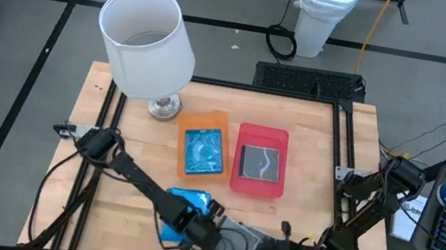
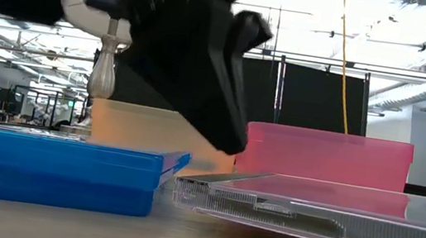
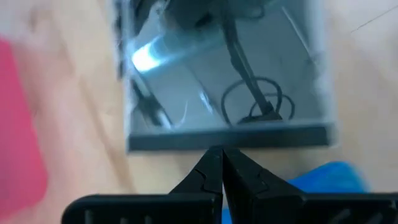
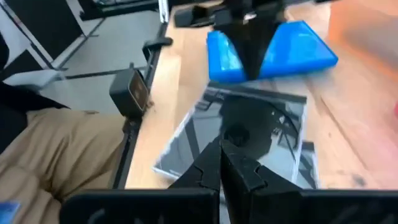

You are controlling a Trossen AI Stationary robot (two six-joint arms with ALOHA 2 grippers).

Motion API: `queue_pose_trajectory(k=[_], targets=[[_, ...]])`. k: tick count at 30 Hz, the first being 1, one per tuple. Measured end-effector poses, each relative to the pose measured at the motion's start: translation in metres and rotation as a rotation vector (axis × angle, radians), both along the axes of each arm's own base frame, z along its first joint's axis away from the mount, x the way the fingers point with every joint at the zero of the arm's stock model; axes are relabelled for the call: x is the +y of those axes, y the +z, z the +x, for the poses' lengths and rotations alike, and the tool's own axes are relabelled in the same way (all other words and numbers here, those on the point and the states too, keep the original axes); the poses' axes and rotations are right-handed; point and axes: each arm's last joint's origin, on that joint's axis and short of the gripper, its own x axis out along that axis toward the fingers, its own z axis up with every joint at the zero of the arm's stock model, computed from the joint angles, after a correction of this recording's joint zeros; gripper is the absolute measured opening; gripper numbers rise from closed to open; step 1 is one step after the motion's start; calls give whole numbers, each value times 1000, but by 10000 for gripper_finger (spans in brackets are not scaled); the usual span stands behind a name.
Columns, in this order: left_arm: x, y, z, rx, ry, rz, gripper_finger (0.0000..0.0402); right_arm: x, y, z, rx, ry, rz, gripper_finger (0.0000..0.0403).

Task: Pick & place jewel cases by type
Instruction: Put the black CD case into the pink bin

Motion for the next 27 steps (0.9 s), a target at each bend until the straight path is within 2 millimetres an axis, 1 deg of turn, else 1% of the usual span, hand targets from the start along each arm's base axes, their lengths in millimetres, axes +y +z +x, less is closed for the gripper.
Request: queue_pose_trajectory(k=[3,7,13,16,21,24,27], targets=[[9,-2,1,38,39,13,10,-1,-2,0,10,-7,3,0],[16,-4,0,70,74,22,10,-1,-2,-1,12,-6,-2,0],[24,-16,-2,69,106,14,10,0,-4,-3,32,4,-5,0],[22,-21,-2,54,91,-20,10,2,-6,-6,101,72,50,0],[22,-26,-7,76,102,-41,10,8,-7,-15,153,127,99,0],[20,-27,-8,79,106,-49,10,11,-9,-17,238,164,207,0],[17,-26,-9,65,102,-63,10,11,-11,-19,324,145,304,0]])
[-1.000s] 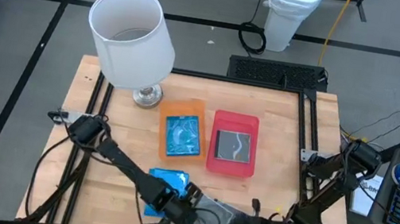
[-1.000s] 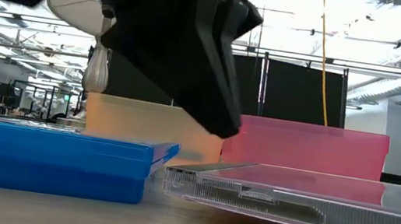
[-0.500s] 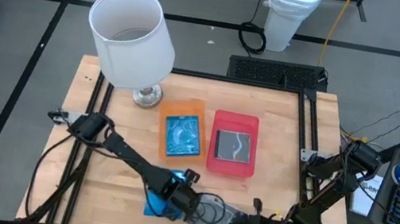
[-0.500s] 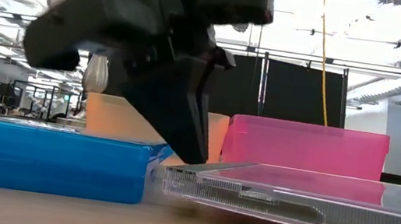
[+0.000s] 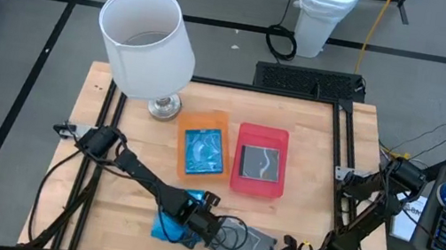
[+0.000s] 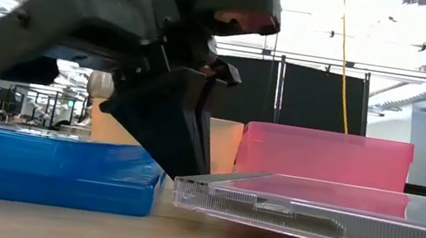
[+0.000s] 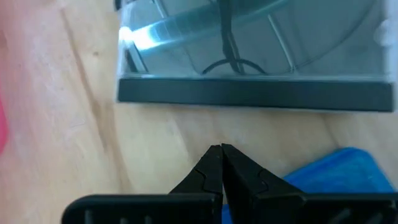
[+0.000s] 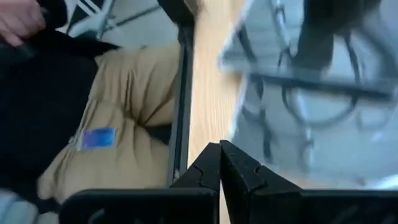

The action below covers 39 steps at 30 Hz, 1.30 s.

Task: Pick & place jewel cases by type
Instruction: Put the black CD case into the pink bin

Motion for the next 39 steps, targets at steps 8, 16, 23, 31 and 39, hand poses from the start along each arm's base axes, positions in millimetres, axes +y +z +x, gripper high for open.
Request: queue_pose_trajectory(k=[8,16,23,31,39], targets=[[-9,1,0,-37,-2,-32,10,-6,-8,-5,187,-94,70,0],[-11,1,1,-57,-1,-44,10,-10,-13,2,169,-112,29,0],[-11,2,1,-62,1,-47,10,-11,-29,2,337,-140,66,0],[-11,2,3,-72,5,-52,10,-16,-31,8,294,-159,14,0],[-12,5,7,-116,4,-75,10,-20,-31,15,253,-134,-38,0]])
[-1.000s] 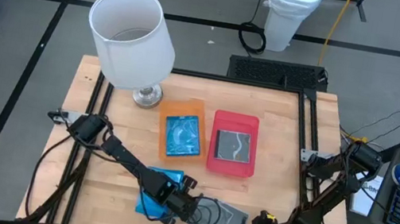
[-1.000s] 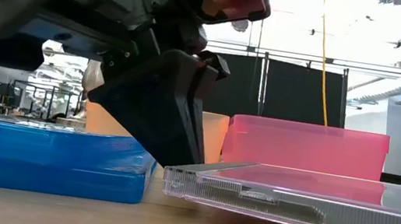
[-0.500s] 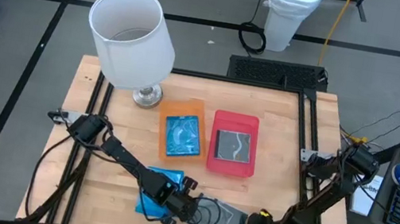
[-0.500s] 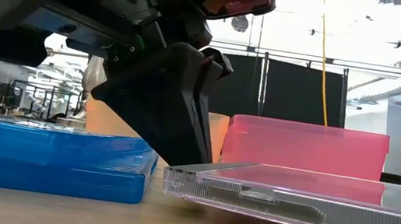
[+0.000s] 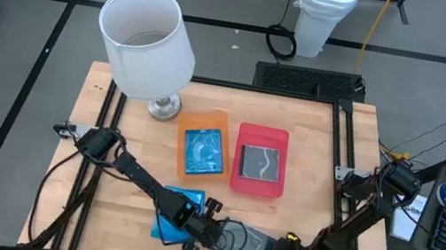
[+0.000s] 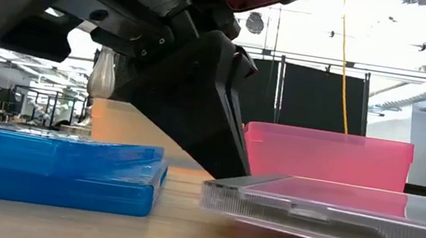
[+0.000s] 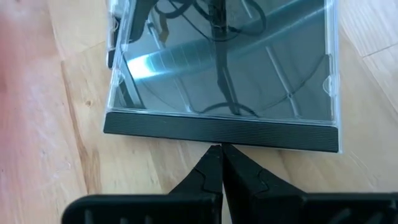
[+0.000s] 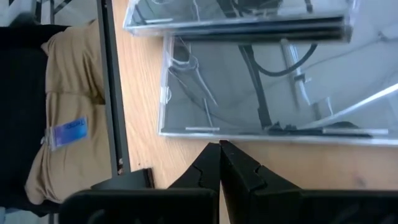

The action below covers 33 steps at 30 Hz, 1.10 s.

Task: Pick & place jewel cases by type
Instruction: Put the black CD case into the pink bin

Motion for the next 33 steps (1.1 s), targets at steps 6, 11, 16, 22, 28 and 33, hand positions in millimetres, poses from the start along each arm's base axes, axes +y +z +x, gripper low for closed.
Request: queue_pose_trajectory(k=[6,11,16,22,28,33], targets=[[0,0,0,5,-9,9,10,-2,0,3,-14,4,-18,0],[0,1,1,-10,-8,1,10,-4,-1,4,-49,7,-67,0],[-2,3,3,-41,-8,-16,10,-10,-1,10,-58,-8,-111,0],[-5,4,4,-65,-11,-31,10,-21,-2,21,-57,1,-170,0],[-7,-3,7,-76,-7,-40,10,-33,-4,28,-27,-15,-227,0],[-11,-13,13,-112,-34,-64,10,-36,-4,30,-18,-10,-248,0]])
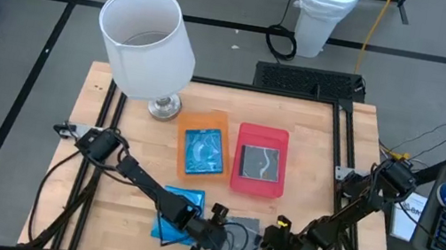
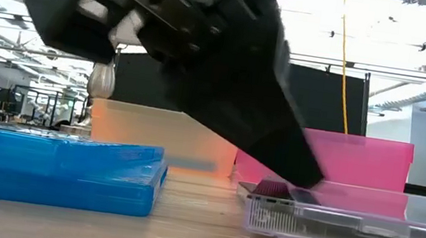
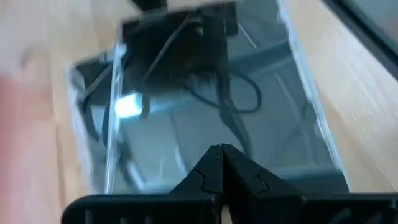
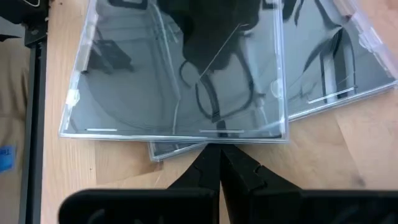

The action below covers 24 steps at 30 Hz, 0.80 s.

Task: Pick & place jewel cases by type
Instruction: Put the black CD case into the pink bin

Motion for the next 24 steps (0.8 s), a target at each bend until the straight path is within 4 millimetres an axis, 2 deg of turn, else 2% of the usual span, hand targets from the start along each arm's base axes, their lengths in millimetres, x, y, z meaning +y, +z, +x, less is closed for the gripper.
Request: queue_pose_trajectory(k=[9,14,19,24], targets=[[3,-6,5,-24,-26,12,10,0,7,-4,34,0,56,0],[-2,13,-3,-66,-45,76,10,5,10,-10,31,7,69,0],[-9,51,-18,-107,-21,100,10,11,11,-20,34,-16,90,0],[-7,48,-29,1,44,119,10,17,11,-28,8,-39,99,0]])
